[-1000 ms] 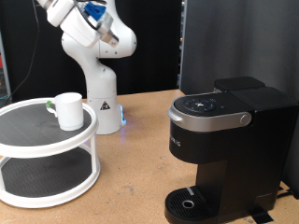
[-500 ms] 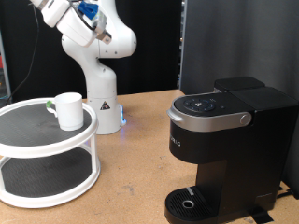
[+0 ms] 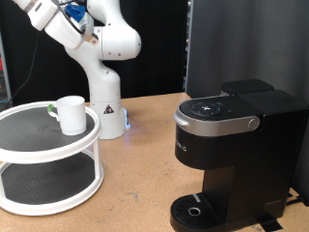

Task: Make a cup of coffee with the keurig machine

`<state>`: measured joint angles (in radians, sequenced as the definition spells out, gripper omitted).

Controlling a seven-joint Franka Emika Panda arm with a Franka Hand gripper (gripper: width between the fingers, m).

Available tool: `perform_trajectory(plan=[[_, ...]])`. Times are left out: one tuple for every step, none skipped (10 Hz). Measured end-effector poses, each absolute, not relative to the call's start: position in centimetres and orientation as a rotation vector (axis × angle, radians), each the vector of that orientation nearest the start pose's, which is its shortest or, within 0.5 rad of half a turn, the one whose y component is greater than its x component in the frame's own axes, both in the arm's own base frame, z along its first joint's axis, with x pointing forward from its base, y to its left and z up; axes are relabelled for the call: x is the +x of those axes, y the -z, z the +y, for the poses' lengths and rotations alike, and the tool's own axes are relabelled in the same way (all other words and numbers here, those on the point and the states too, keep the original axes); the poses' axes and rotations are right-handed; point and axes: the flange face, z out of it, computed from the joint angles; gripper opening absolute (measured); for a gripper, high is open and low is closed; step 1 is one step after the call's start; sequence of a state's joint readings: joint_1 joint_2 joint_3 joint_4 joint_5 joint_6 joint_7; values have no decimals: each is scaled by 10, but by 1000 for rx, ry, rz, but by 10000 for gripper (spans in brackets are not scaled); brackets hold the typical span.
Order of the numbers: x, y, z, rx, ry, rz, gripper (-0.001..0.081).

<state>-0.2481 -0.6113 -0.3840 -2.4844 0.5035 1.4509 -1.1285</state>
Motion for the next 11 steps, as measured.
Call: perform_trajectory(plan=[[287, -480, -153, -2223, 300, -624, 2], [289, -479, -154, -2227, 343, -593, 2], [290, -477, -158, -2229, 406, -545, 2], [286, -475, -164, -2227, 449, -504, 2], [279, -473, -170, -2223, 472, -476, 2], [272, -472, -178, -2222, 489, -456, 2], [266, -471, -185, -2224, 503, -441, 2], [261, -471, -192, -2225, 523, -440, 2], [256, -469, -198, -2229, 533, -445, 2], [251, -467, -203, -2232, 529, -456, 2], [246, -465, -207, -2235, 521, -474, 2]])
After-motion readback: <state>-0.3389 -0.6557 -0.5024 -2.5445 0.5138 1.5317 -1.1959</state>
